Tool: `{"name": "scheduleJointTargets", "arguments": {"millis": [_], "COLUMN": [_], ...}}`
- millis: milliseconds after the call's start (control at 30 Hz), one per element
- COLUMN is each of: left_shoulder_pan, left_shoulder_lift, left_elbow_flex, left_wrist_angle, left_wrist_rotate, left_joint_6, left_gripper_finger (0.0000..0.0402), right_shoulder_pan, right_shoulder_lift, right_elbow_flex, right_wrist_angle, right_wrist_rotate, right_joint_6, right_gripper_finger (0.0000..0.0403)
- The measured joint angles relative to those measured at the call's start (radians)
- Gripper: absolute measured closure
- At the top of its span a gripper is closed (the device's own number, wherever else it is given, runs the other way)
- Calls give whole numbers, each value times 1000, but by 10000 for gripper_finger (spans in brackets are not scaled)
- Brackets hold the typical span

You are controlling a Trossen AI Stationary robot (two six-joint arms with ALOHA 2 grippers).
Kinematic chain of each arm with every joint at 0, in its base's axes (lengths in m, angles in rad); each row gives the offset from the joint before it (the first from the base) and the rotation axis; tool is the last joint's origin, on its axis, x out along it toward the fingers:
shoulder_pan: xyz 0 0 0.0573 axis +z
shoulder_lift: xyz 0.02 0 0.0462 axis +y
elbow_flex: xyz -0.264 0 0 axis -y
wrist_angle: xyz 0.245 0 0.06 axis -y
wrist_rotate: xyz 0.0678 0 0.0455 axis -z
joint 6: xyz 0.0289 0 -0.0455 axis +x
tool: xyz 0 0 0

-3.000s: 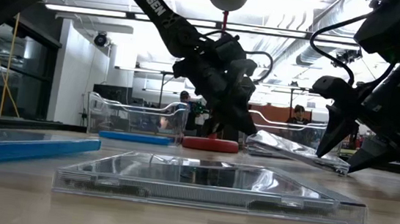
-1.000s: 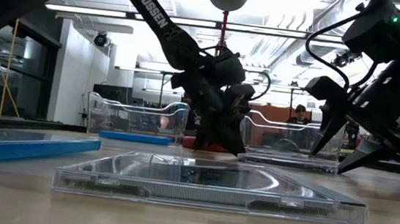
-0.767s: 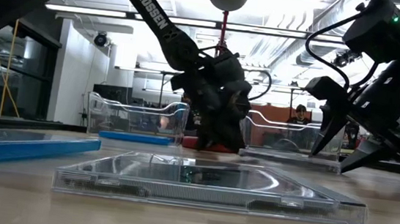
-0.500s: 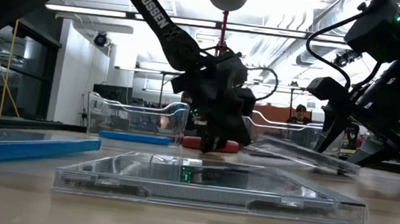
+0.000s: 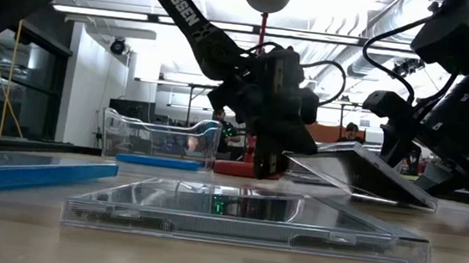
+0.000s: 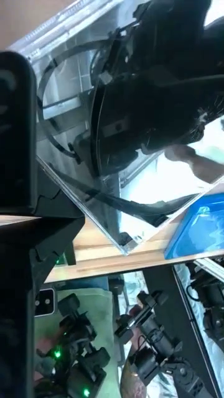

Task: Pick & place jewel cases by type
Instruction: Put the right black cd case into the right transparent bin

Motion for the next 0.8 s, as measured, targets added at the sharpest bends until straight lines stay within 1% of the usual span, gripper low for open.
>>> {"name": "scheduleJointTargets", "arguments": {"millis": [133, 233, 400, 567, 800], "left_shoulder_pan": [-2, 5, 15, 20, 21], "left_shoulder_lift": [0, -1, -1, -1, -1], "left_elbow_flex": [0, 0, 2, 4, 8], "left_wrist_angle": [8, 40, 46, 55, 71], "left_wrist_rotate": [4, 37, 50, 85, 122], "left_joint_6": [2, 3, 19, 56, 90], "left_gripper_finger": [401, 401, 401, 400, 372], "right_shoulder_pan": [0, 0, 0, 7, 8], "right_shoulder_lift": [0, 0, 0, 0, 0], "right_elbow_flex": [0, 0, 0, 0, 1], "right_wrist_angle": [0, 1, 3, 5, 8], "right_wrist_rotate": [1, 3, 3, 7, 4], "right_joint_6": [1, 0, -1, -1, -6], "right_gripper_finger": [190, 190, 190, 190, 190]}}
